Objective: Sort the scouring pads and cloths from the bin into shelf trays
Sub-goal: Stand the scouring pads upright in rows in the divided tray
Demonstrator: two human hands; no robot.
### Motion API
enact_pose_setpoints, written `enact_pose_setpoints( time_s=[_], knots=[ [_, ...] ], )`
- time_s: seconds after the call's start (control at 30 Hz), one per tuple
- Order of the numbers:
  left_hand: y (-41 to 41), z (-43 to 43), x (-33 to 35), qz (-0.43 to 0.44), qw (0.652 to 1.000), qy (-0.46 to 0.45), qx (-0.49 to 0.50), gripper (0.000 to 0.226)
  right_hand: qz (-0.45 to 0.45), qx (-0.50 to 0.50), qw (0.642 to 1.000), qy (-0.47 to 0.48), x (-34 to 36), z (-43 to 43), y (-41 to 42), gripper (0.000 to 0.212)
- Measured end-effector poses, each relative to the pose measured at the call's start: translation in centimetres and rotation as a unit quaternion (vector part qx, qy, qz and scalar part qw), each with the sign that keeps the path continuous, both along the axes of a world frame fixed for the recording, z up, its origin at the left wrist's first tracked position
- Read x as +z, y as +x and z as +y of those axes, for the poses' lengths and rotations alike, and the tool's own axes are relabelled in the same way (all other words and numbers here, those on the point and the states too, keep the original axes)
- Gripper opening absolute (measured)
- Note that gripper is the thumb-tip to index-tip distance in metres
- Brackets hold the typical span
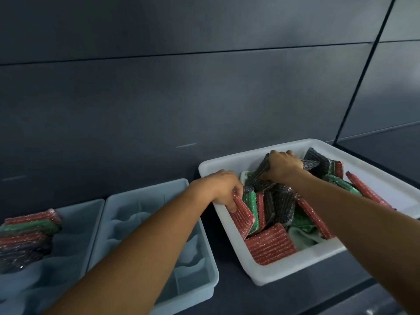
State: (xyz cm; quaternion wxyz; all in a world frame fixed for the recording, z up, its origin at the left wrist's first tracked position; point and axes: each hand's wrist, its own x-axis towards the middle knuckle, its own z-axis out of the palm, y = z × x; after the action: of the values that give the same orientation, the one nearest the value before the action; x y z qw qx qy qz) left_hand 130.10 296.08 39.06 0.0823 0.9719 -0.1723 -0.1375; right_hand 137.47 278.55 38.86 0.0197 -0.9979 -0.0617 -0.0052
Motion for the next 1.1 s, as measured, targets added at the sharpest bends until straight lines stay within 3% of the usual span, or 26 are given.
enact_pose_setpoints(
  time_s=[0.07,0.17,0.23,0.37,0.47,0.77,0.9,1.03,1.1],
  knots=[
    [-0.4,0.6,0.2,-0.019,0.999,-0.034,-0.008,0.035,-0.019,-0.008,0.996,0.084,0.9,0.0,-0.8,0.032],
    [-2.0,1.9,0.7,-0.079,0.981,-0.177,0.022,0.024,-0.095,-0.010,0.980,0.176,2.5,0.1,-2.8,0.026],
    [-4.0,2.9,1.4,-0.125,0.952,-0.272,0.059,0.021,-0.136,0.001,0.962,0.236,3.6,0.4,-4.3,0.024],
    [-9.1,5.8,2.9,-0.224,0.895,-0.373,0.100,0.017,-0.179,0.037,0.922,0.342,5.0,2.3,-7.7,0.026],
    [-13.0,9.5,3.1,-0.250,0.853,-0.440,0.130,0.016,-0.200,0.068,0.886,0.413,5.6,4.9,-10.4,0.021],
    [-25.1,24.4,0.3,-0.250,0.849,-0.400,0.239,0.016,-0.142,0.186,0.831,0.505,4.4,16.7,-18.5,0.017],
    [-29.7,31.9,0.1,-0.248,0.848,-0.366,0.291,0.032,-0.071,0.223,0.800,0.552,3.2,21.9,-21.5,0.022],
    [-31.5,36.2,-1.4,-0.201,0.879,-0.300,0.311,0.018,-0.051,0.243,0.791,0.560,2.0,26.5,-24.1,0.026],
    [-31.3,36.9,-2.6,-0.194,0.891,-0.270,0.308,0.022,-0.032,0.257,0.785,0.563,1.4,28.3,-25.2,0.025]
  ],
)
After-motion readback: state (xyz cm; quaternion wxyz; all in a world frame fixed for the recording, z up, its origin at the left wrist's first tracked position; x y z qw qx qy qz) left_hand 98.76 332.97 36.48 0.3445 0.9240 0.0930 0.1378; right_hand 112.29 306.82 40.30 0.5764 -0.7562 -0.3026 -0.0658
